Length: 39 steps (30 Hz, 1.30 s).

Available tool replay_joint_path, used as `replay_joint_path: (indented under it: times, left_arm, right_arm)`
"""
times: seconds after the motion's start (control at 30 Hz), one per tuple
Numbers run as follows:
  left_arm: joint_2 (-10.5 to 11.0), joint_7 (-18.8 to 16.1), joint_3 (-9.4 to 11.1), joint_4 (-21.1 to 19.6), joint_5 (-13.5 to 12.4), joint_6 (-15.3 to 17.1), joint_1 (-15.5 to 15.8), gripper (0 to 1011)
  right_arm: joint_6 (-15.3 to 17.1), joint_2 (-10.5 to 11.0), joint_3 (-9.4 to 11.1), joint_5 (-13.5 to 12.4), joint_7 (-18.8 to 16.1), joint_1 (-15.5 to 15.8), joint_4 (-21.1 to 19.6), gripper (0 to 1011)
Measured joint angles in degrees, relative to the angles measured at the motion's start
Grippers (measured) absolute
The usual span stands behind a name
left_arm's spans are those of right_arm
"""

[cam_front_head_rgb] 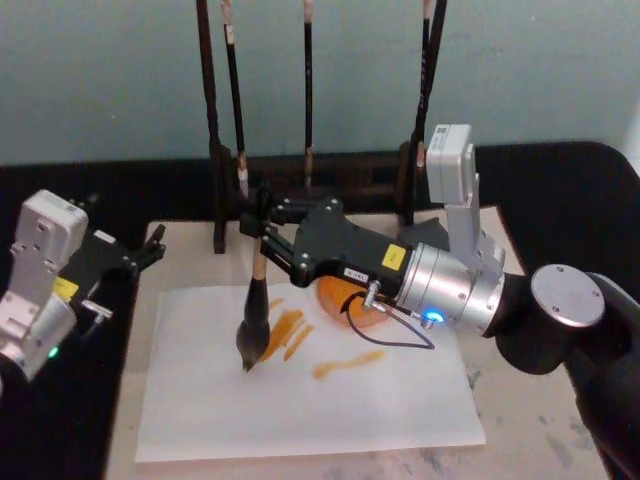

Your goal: Pick up the brush from the inkstone, write on the paper, then place the brush back to its original position.

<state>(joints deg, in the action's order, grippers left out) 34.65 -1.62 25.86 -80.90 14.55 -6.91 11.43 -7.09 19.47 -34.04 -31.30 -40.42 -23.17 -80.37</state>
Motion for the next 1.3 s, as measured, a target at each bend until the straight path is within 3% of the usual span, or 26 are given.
replay_joint_path:
  times: [0.27,0.83,1.3]
  left_arm:
    - [0.00,0.00,0.00,0.00,0.00,0.00,0.00,1001]
    - [0.00,0.00,0.00,0.00,0.00,0.00,0.00,1001]
    - [0.00,0.00,0.00,0.00,0.00,0.00,0.00,1001]
  right_arm:
    - [0.09,0.42,-0.26,-0.43,0.10,0.31,0.00,177]
    - [-0.09,1.15,2.62,-1.71,2.91,0.91,-0.20,177]
    - [-0.03,1.53,7.48,-3.94,6.99,2.36,-0.70,177]
